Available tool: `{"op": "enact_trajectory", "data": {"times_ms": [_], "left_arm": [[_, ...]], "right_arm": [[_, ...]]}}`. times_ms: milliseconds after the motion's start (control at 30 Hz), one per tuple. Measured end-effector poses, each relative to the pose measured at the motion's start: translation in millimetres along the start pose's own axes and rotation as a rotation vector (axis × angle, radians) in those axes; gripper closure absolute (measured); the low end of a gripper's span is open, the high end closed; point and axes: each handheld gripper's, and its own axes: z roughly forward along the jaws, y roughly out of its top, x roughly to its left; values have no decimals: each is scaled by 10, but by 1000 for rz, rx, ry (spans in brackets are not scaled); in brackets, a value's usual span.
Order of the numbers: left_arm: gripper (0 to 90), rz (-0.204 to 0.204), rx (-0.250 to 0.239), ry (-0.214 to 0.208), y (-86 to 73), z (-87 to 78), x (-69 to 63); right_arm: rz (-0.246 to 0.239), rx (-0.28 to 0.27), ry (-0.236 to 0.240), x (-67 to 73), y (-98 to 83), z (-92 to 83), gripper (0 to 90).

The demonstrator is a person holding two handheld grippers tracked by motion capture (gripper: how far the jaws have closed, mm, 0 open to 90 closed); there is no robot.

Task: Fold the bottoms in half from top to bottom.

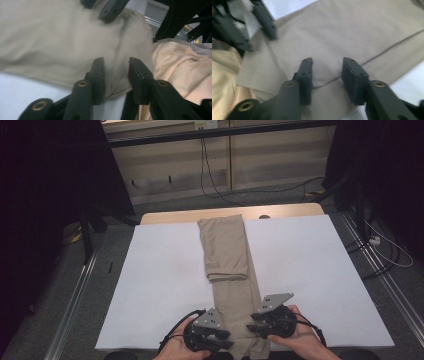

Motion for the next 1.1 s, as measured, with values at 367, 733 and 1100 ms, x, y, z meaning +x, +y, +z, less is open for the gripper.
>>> {"op": "enact_trajectory", "data": {"times_ms": [367, 733, 1100], "left_arm": [[665, -12, -35, -87, -38, -87, -24], [488, -19, -49, 36, 53, -90, 44], [372, -163, -136, 388, 186, -311, 934]], "right_arm": [[16, -26, 0, -18, -43, -209, 900], [58, -8, 36, -61, -158, -308, 824], [83, -79, -79, -802, 435, 52, 549]]}}
